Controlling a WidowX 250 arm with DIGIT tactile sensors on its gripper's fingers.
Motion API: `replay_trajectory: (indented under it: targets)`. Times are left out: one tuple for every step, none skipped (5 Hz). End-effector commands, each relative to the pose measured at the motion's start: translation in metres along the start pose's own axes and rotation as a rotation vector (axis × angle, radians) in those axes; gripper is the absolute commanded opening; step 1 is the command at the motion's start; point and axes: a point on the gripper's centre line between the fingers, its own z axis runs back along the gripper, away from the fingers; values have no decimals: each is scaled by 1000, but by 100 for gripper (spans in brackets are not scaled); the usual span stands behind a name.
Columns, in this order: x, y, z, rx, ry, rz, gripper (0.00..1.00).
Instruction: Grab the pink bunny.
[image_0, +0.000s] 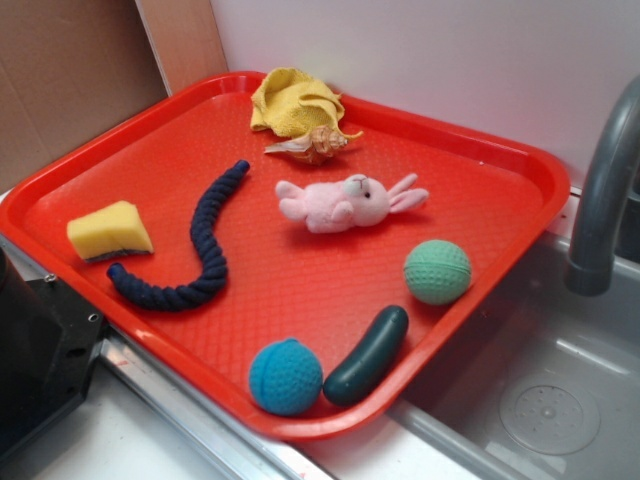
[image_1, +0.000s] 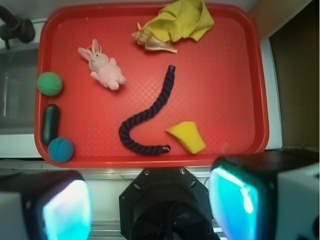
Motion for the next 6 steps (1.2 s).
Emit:
replay_trajectory:
  targets:
    - [88,-73,-74,-3,-98,-335,100]
    - [107,-76,-122,27,-52,-423,100]
    - [121,-56,-160,12,-4,-432,100]
    - [123,-48,-183,28,39,-458,100]
    - [118,-58,-207,-6,54,-521,100]
    - [110,-71,-217,-63,56,-617,100]
